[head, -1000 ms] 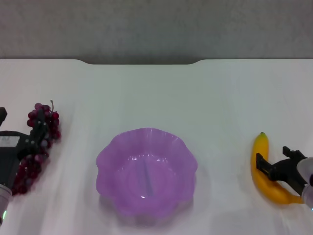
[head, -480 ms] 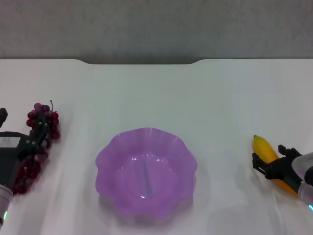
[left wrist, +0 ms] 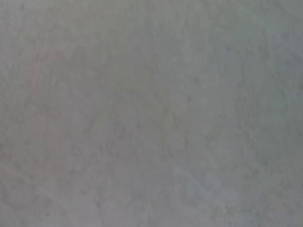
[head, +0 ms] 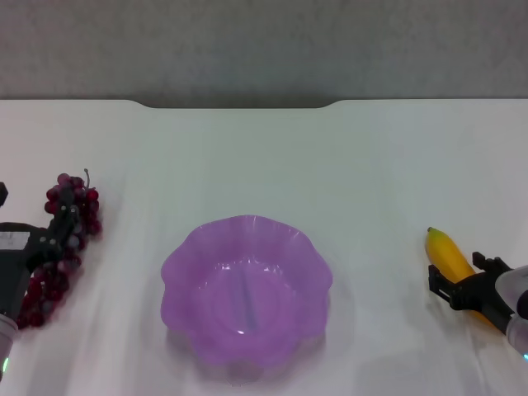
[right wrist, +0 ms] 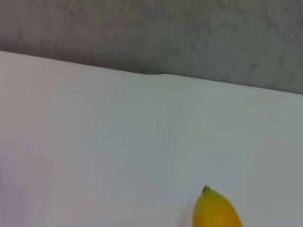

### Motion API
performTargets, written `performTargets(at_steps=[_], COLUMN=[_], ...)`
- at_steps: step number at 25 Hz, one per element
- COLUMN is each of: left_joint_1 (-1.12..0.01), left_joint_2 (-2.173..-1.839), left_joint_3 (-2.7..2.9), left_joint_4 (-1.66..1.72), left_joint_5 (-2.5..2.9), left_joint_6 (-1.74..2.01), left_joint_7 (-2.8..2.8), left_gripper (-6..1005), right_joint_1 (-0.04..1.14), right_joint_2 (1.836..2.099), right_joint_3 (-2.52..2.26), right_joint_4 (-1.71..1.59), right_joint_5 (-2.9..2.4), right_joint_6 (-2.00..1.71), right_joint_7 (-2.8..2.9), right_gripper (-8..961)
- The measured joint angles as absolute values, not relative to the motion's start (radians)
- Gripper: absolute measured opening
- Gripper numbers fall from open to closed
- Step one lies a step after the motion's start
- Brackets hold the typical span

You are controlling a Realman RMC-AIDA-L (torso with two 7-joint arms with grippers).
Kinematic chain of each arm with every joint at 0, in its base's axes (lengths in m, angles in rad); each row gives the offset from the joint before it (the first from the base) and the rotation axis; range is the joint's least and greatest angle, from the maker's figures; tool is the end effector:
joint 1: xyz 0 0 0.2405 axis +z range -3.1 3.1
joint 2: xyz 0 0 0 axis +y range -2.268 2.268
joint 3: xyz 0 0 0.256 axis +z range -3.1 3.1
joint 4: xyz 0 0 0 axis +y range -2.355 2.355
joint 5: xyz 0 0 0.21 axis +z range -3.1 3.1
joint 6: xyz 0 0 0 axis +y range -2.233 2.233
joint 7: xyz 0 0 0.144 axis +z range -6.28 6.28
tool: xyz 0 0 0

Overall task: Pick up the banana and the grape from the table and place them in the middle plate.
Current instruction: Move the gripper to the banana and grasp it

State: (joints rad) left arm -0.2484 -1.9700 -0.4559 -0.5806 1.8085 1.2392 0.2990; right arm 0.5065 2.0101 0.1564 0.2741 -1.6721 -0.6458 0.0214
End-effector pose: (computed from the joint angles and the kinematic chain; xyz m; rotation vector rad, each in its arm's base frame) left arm -0.3226 0.2806 -0.0207 -1.5186 -0.4676 -0.5939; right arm 0.3693 0.3195 -0.0745 -1.9107 0.8165 0.1819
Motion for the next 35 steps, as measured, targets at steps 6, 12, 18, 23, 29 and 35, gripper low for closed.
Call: performTargets(at_steps=[6, 12, 18, 23, 29, 35], left_joint_1=[-0.248, -0.247, -0.246, -0.246, -0.248, -0.248], left_joint_2=[-1.976, -1.976, -1.976, -1.981, -2.0, -2.002], left_joint_3=[-0.452, -0.451, -0.452, -0.452, -0.45, -0.449], left_joint_4=[-0.571, -0.571, -0.571, -0.549, -0.52, -0.518], left_joint_5=[1.809, 1.809, 1.808, 1.808, 1.808, 1.809], left_joint_6=[1.26, 1.262, 1.263, 1.276, 1.3, 1.302], left_joint_7=[0.3, 0.3, 0.3, 0.299, 0.299, 0.299], left_gripper=[874, 874, 874, 874, 873, 873], right_joint_1=[0.494, 0.486, 0.479, 0.479, 0.478, 0.477], right_joint_2=[2.01, 2.009, 2.009, 2.009, 2.009, 2.009], right_joint_3=[0.156, 0.155, 0.155, 0.156, 0.158, 0.157], right_joint_4=[0.275, 0.278, 0.276, 0.273, 0.27, 0.27], right_joint_5=[-1.672, -1.672, -1.672, -1.672, -1.672, -1.67], right_joint_6=[-0.646, -0.646, -0.648, -0.648, -0.648, -0.647], right_joint_7=[0.021, 0.021, 0.022, 0.023, 0.027, 0.026], right_gripper=[815, 814, 813, 793, 666, 571])
